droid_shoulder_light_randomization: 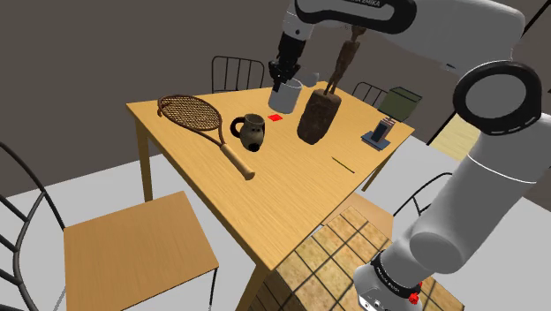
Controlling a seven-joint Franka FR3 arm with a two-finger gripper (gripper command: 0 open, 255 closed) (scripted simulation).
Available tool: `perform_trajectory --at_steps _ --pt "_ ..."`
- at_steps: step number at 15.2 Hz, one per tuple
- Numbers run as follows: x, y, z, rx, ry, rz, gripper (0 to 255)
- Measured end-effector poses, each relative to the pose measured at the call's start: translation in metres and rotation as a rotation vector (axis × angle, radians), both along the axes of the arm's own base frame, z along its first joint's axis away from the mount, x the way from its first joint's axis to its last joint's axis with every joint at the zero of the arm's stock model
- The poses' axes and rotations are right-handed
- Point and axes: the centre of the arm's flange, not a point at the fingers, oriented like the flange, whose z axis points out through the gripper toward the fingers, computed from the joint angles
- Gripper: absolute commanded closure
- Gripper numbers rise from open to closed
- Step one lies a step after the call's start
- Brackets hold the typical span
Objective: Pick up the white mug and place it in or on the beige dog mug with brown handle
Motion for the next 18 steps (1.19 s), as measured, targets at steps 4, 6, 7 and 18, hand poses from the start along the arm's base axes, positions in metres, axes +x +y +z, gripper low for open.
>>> perform_trajectory --at_steps 4,6,7,18 --pt "0.046 0.021 0.003 0.001 0.000 0.000 255" --pt "0.074 0.031 0.008 0.000 -0.002 0.003 255" --pt "0.081 0.034 0.005 0.000 0.000 0.001 255" --pt "0.086 0.039 -0.050 0.000 0.001 -0.001 255"
